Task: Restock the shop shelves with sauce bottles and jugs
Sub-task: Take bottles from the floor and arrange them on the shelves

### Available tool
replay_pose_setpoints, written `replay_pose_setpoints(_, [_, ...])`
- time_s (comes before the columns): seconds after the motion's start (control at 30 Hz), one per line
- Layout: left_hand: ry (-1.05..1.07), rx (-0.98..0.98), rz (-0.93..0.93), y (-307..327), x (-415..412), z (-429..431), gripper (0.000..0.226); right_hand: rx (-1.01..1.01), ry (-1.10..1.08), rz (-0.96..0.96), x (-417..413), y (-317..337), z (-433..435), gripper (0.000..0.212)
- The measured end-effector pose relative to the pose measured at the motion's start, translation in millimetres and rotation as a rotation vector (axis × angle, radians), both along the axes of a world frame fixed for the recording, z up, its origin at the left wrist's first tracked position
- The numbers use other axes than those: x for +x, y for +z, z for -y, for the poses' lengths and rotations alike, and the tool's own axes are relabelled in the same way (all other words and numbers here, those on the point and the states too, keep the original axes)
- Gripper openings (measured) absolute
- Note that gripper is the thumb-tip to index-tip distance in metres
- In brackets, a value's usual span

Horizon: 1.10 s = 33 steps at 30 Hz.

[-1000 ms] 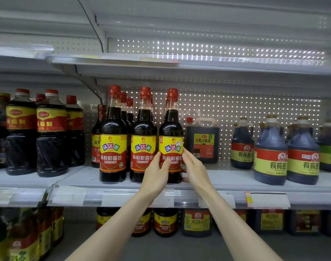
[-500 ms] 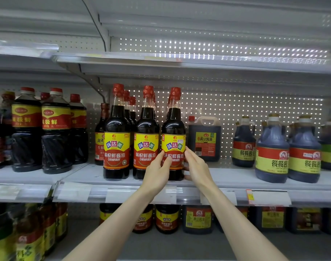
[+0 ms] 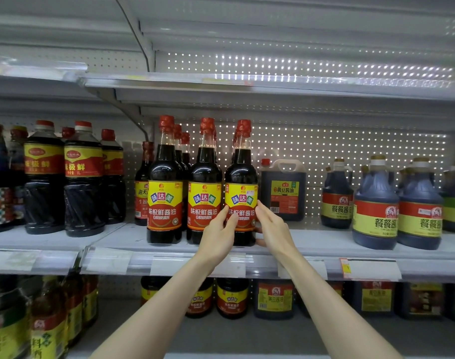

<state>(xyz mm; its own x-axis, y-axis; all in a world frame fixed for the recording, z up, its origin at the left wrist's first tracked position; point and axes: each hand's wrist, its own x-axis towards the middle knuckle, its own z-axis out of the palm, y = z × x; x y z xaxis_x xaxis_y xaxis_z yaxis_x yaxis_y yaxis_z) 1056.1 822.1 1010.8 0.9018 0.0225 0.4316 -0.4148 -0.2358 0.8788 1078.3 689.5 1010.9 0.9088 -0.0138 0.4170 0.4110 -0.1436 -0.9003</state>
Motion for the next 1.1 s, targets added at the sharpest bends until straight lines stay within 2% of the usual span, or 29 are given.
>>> replay_pose_setpoints(0.47, [0.019, 0.037, 0.028, 2.5, -5.2, -1.4, 0.051, -0.026, -0.033, 0.003, -7.2, 5.1, -0.3, 0.046])
replay_pose_setpoints(0.73, [-0.036, 0.004, 0.077, 2.5, -30.4, -15.0, 0.052, -0.025, -0.13, 0.097, -46.9, 10.8, 7.7, 0.044])
replay_pose_setpoints(0.9, [-0.084, 0.016, 0.085, -17.6, -54.3, -17.1, 0.05, -0.04, -0.156, 0.093, -73.8, -9.3, 11.8, 0.044])
replay_pose_setpoints(1.1, [-0.118, 0.05, 0.008, -70.0, -76.3, -11.2, 0.052, -0.061, -0.177, 0.03, -94.8, -58.8, 25.9, 0.042])
